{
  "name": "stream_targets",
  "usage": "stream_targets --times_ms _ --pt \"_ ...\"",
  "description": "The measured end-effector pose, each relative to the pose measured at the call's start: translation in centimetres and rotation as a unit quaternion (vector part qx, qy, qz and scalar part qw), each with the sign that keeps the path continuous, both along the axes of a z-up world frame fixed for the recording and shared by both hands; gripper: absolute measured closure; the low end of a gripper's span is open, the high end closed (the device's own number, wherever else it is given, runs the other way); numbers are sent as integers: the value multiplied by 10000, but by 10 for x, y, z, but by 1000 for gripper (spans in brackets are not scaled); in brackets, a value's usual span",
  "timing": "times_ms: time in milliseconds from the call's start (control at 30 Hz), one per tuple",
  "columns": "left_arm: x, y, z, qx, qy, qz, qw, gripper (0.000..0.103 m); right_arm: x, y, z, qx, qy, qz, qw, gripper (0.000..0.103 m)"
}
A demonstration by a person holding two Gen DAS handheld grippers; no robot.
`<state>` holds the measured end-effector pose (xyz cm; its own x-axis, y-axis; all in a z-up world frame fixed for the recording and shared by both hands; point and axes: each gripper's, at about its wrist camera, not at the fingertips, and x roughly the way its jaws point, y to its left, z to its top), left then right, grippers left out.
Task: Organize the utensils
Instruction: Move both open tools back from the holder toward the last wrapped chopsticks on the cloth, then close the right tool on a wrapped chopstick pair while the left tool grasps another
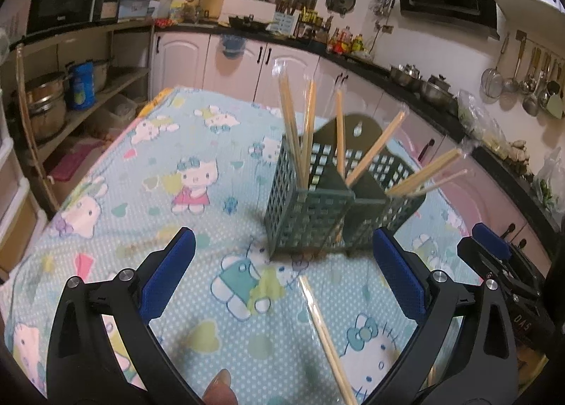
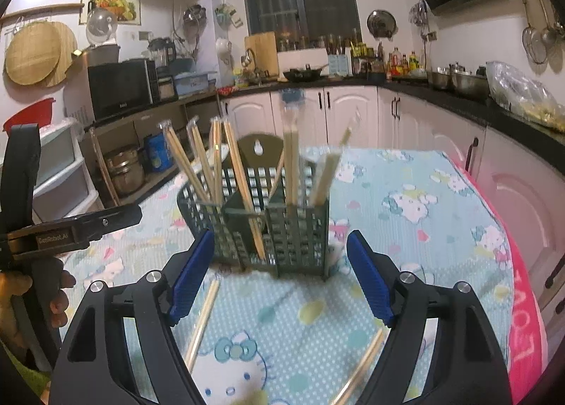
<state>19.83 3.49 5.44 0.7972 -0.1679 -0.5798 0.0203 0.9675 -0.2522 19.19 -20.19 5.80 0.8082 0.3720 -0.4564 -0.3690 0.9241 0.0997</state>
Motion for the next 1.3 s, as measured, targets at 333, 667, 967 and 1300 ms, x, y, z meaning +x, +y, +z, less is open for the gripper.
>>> stream_targets --times_ms 333,667,967,1300 --pt "2 -13 -40 -36 616 -212 9979 12 -2 -14 -33 -181 586 -125 9980 28" --pt "8 -34 -68 -68 1112 -463 9927 18 -5 -35 -59 -266 1061 -293 9936 28" --pt "19 -58 -84 -140 1432 -805 9863 35 -1 -50 -73 -238 1454 -450 9881 28" --pt "44 -51 -93 -431 1710 -722 9817 47 30 -55 -92 -309 2115 -502 9756 41"
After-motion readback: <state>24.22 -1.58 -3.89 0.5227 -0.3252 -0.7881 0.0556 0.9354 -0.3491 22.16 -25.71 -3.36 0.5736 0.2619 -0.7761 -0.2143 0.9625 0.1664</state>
